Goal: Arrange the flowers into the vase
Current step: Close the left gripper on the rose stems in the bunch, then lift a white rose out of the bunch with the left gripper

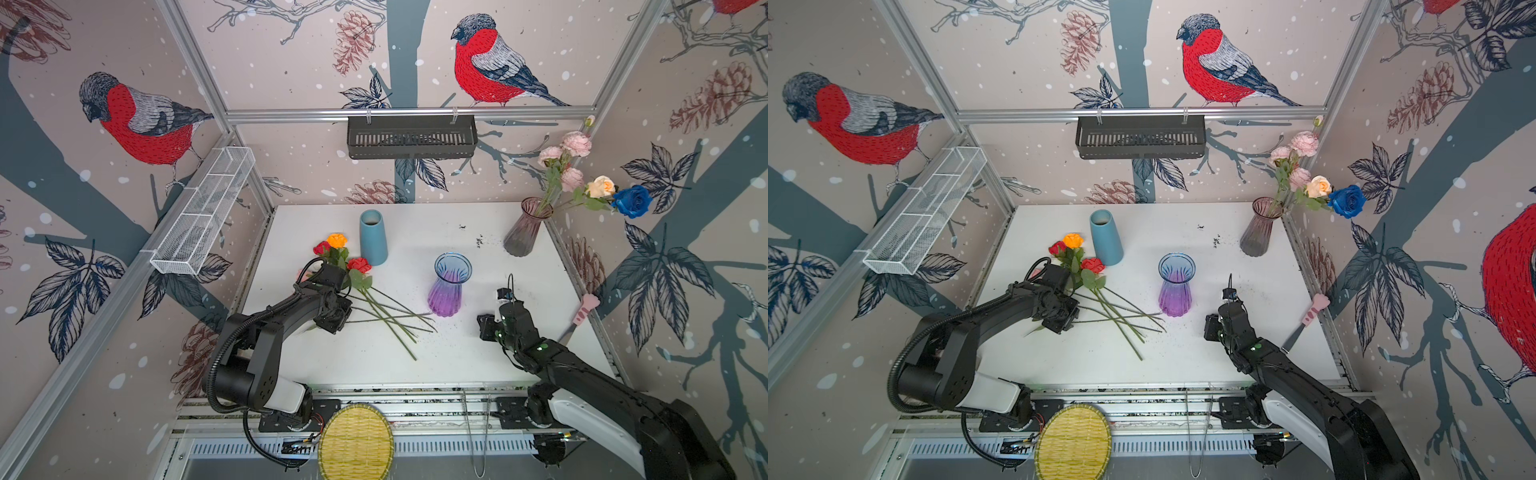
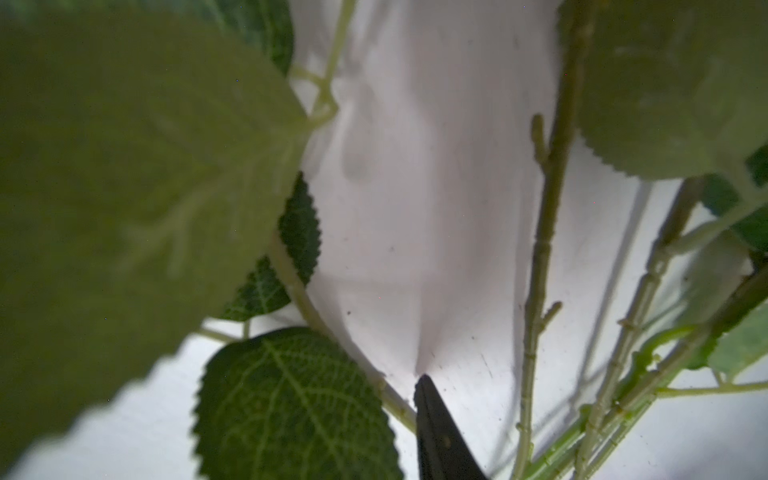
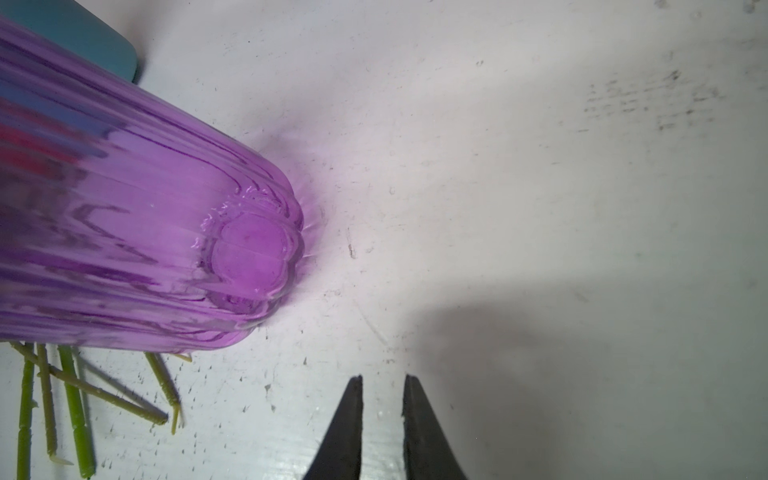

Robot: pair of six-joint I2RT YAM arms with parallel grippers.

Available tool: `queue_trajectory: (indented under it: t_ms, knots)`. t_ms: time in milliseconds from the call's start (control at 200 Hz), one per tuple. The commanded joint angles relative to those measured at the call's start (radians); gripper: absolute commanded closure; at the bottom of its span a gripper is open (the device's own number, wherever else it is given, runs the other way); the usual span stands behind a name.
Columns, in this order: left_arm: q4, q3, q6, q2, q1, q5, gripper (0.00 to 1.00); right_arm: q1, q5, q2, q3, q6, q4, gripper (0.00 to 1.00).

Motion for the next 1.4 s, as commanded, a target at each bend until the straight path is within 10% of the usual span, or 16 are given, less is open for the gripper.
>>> queue_trajectory:
  t_ms: [0,275,986,1281,1396]
  knots:
    - [-0.015,-0.001,0.020,0.024,0.005,-0.020,0.85,0.001,0.017,-0.009,0.005,0.004,0.001,0.80]
    - [-0.036,0.008,0.021,-0.004,0.017,-0.019,1.00,0.001,0.026,-0.038,-0.003,0.008,-0.003,0.81]
    - [0.009,0.075,0.086,-0.473,0.040,-0.148,1.00,0.010,0.032,-0.018,0.002,0.007,0.001,0.80]
    - [0.115,-0.069,0.054,-0.382,0.039,-0.030,0.57,0.022,0.048,0.017,0.016,0.010,-0.001,0.79]
    - [0.129,-0.044,0.127,-0.307,0.044,-0.077,0.59,0.027,0.058,0.017,0.018,0.012,-0.003,0.79]
